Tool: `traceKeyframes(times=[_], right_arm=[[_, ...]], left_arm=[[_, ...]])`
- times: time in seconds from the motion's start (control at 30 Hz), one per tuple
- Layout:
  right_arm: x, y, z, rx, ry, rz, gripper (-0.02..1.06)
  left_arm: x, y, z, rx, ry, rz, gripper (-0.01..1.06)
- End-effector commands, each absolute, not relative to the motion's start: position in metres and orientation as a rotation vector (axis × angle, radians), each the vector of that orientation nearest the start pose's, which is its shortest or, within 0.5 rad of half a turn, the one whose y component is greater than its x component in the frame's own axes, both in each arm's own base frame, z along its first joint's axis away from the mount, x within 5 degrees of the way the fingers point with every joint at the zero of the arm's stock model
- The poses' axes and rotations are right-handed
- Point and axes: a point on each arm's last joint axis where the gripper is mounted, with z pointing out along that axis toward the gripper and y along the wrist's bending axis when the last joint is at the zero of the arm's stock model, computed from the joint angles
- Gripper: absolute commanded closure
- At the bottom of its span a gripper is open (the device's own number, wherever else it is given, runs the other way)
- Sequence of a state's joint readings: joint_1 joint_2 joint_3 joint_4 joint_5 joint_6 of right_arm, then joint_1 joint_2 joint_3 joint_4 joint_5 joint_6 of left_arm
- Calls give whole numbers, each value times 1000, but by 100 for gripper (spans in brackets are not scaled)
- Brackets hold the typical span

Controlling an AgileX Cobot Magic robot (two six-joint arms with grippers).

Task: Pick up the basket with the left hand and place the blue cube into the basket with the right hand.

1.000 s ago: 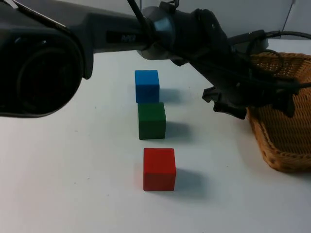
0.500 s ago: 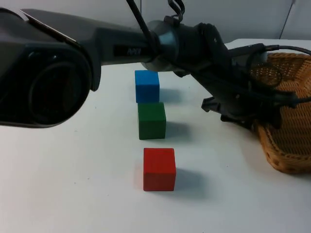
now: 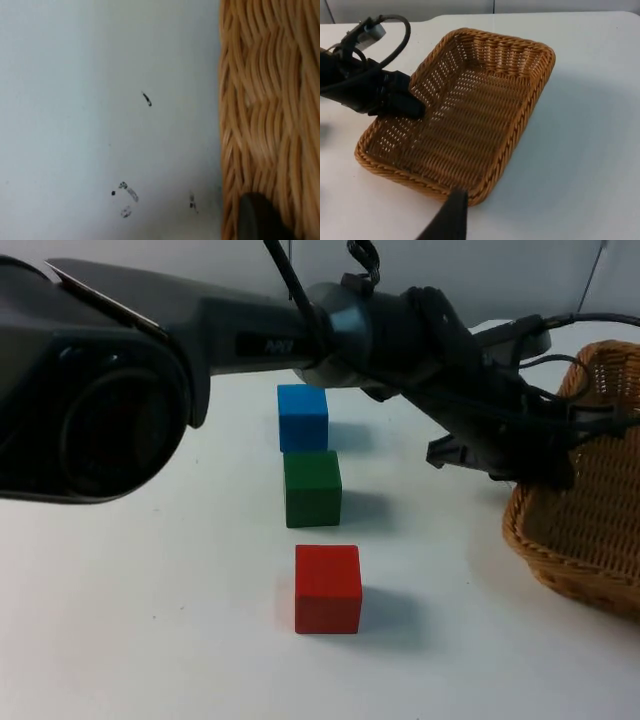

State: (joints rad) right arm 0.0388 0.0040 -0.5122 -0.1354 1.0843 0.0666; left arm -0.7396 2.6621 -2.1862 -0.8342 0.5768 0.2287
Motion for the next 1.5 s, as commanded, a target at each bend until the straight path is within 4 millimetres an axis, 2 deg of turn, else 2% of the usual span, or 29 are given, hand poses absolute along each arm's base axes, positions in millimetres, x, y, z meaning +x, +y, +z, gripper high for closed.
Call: traceKeyframes(times=[0.0,0.03,0.17,0.2,0.33,0.37,0.5,0.53,0.7,0.77,0.83,0.87,1.0,1.03,1.17,1.2,1.3,1.33,1.47], right_arm=[[-6,-11,279,42,2046,-104,0],[-6,-11,279,42,2046,-104,0],[-6,-11,279,42,2046,-104,0],[-6,-11,279,42,2046,-104,0],[-6,-11,279,40,2046,-105,0],[-6,-11,279,40,2046,-105,0],[-6,-11,279,40,2046,-105,0],[-6,-11,279,40,2046,-105,0],[-6,-11,279,40,2046,-105,0],[-6,-11,279,40,2046,-105,0],[-6,-11,279,40,2046,-105,0],[-6,-11,279,40,2046,-105,0],[-6,-11,279,40,2046,-105,0],[-6,-11,279,40,2046,-105,0],[-6,-11,279,40,2046,-105,0],[-6,-11,279,40,2046,-105,0],[-6,-11,279,40,2046,-105,0],[-6,-11,279,40,2046,-105,0],[-6,-11,279,40,2046,-105,0]], left_arm=[[396,-410,118,454,2457,-1074,105],[397,-409,123,453,2453,-1061,105],[406,-391,174,471,2397,-839,105],[406,-391,174,471,2397,-839,105],[417,-362,209,419,2406,-705,105],[417,-362,209,419,2406,-705,105],[427,-331,235,355,2440,-690,105],[427,-331,235,355,2440,-690,105],[426,-319,265,330,2405,-762,105],[426,-317,268,340,2406,-766,105],[422,-315,282,351,2384,-774,105],[422,-315,282,351,2384,-774,105],[425,-299,303,323,2337,-765,105],[425,-299,303,323,2337,-765,105],[430,-276,327,264,2285,-761,105],[430,-276,327,264,2285,-761,105],[434,-251,338,49,2202,-712,105],[434,-251,338,49,2202,-712,105],[417,-224,333,-41,2138,-711,105]])
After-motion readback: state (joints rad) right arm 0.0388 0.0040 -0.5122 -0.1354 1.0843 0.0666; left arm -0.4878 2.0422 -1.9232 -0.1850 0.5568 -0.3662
